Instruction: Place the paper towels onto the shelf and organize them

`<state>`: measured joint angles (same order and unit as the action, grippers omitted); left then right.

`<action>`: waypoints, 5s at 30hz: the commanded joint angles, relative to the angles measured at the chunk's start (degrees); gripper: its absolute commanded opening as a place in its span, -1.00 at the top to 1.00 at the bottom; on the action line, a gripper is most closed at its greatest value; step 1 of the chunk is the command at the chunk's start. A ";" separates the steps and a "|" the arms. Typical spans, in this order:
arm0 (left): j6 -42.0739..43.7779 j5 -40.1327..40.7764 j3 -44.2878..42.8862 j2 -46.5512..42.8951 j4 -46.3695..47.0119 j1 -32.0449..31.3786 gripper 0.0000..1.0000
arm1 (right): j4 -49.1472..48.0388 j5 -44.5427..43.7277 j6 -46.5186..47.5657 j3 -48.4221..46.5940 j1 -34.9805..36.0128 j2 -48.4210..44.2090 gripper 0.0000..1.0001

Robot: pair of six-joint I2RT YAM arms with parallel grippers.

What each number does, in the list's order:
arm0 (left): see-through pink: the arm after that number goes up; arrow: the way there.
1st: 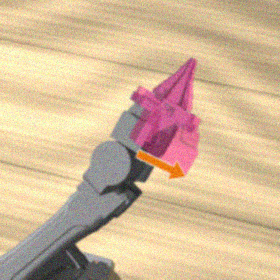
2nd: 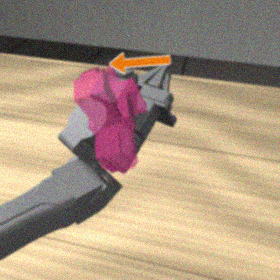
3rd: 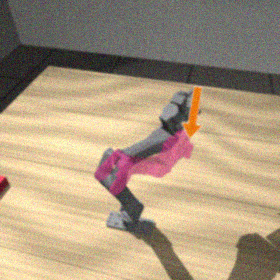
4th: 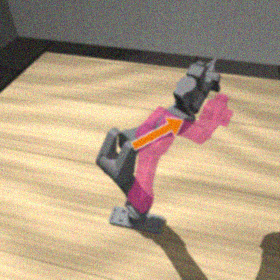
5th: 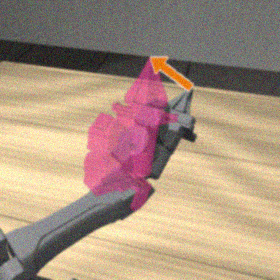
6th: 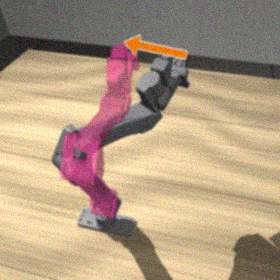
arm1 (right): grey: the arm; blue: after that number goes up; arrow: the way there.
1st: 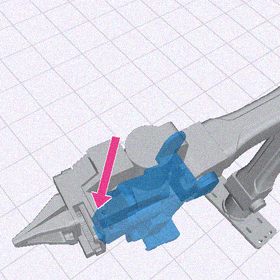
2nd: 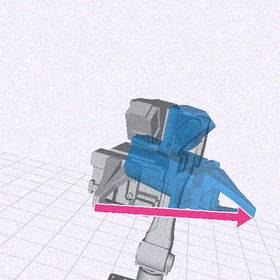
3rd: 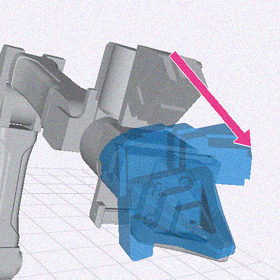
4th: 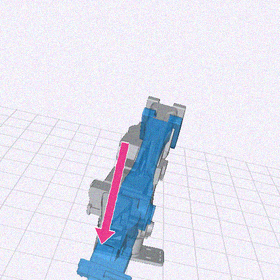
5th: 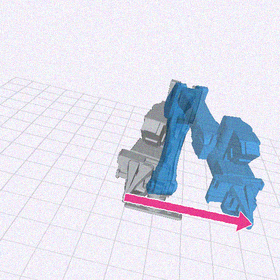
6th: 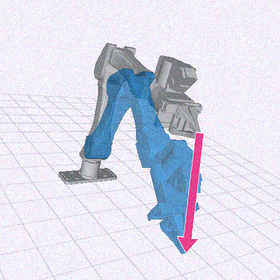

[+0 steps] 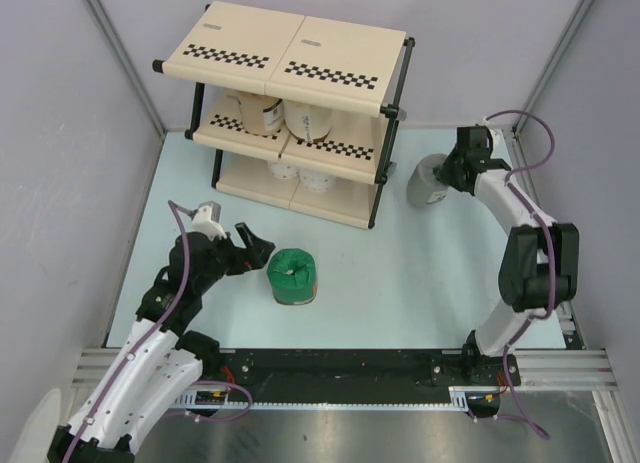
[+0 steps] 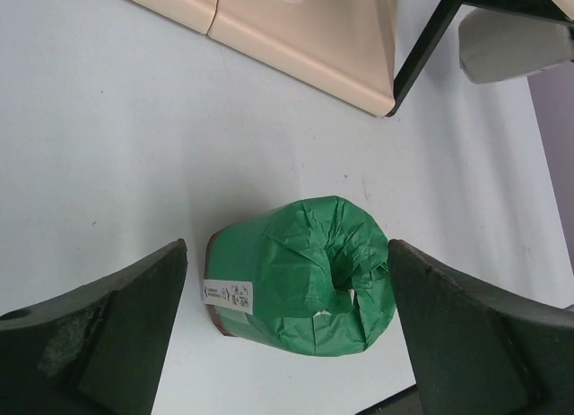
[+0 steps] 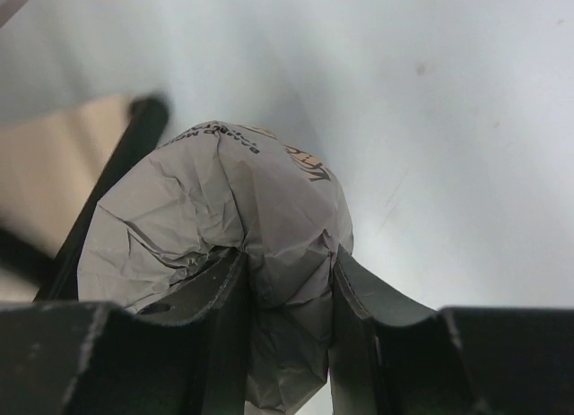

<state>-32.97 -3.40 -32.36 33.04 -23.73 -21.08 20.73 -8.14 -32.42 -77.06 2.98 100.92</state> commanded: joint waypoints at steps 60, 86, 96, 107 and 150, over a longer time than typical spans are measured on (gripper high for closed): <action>-5.44 -5.92 7.49 5.28 5.10 -0.01 -0.87 | 18.20 -20.34 -8.88 28.28 48.08 -56.72 -0.59; -2.45 2.07 1.78 13.19 3.86 -7.66 -0.72 | 15.83 -17.43 -8.97 32.23 44.92 -56.54 -0.59; -0.43 4.98 -1.04 17.59 3.16 -9.59 -0.52 | 15.66 -16.91 -8.71 32.76 44.04 -57.07 -0.60; 1.77 7.17 -3.15 21.80 1.31 -13.46 -0.40 | 15.57 -16.03 -8.27 33.29 42.81 -57.15 -0.60; 5.10 6.38 -43.65 17.67 -0.53 -16.54 0.25 | 19.78 -15.33 -7.83 33.90 40.17 -63.04 -0.61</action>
<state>-29.43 3.73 -68.79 50.59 -30.37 -37.28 39.29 -23.03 -40.51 -42.98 43.75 39.90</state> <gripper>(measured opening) 0.428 0.801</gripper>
